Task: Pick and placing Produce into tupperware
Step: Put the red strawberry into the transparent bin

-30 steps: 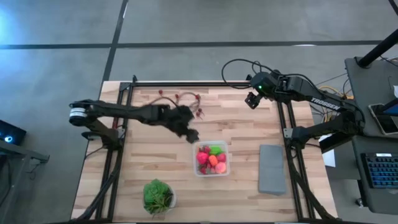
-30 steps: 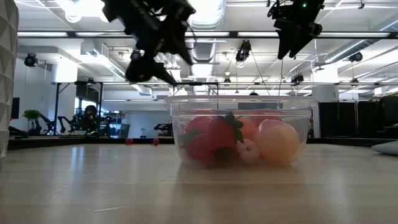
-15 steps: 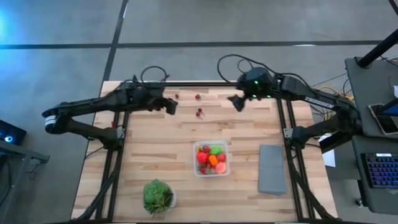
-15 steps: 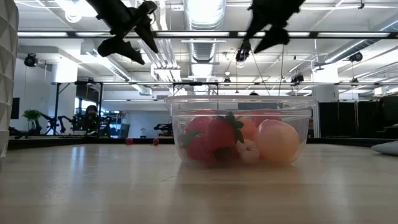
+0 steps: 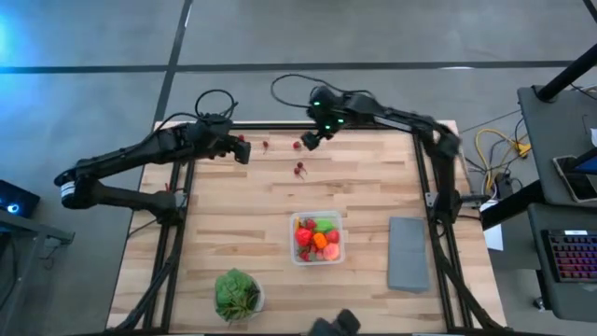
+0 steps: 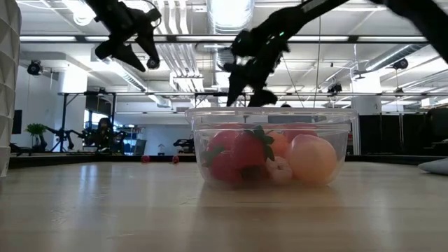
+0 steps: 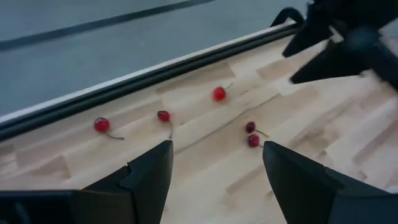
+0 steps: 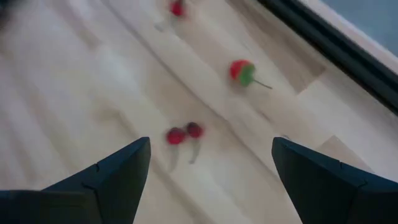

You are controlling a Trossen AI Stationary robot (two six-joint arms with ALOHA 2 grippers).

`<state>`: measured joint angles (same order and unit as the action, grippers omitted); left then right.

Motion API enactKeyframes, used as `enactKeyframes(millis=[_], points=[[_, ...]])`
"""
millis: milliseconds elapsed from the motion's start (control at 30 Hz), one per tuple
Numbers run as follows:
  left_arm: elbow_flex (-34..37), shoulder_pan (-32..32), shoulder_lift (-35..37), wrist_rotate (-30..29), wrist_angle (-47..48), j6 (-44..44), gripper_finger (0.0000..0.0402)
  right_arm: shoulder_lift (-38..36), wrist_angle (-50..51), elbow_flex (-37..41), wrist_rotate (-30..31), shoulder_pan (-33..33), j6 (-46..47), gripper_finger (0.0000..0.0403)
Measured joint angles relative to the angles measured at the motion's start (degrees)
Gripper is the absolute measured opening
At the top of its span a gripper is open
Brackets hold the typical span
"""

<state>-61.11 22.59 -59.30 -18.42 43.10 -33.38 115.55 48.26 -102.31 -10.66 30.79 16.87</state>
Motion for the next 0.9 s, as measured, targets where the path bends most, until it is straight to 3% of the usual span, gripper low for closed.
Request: enactKeyframes(millis=[200,400,667,900], points=[[2.48,1.14,-0.68,-0.06,-0.45,1.04,0.0235,12.88,11.51,-17.62,6.76,0.00,-6.32,0.0327],[4.81,1.80,-0.85,-0.06,-0.55,0.79,0.0235,22.67,17.26,-31.90,7.57,0.24,-10.76,0.0327],[5.32,2.20,-0.88,1.09,-0.60,0.69,0.0235,26.48,19.31,-31.45,5.47,0.52,-9.19,0.0327],[5.32,2.51,-0.88,1.16,-0.93,0.74,0.0235,26.83,12.53,-31.45,6.19,0.48,-8.95,0.0327]])
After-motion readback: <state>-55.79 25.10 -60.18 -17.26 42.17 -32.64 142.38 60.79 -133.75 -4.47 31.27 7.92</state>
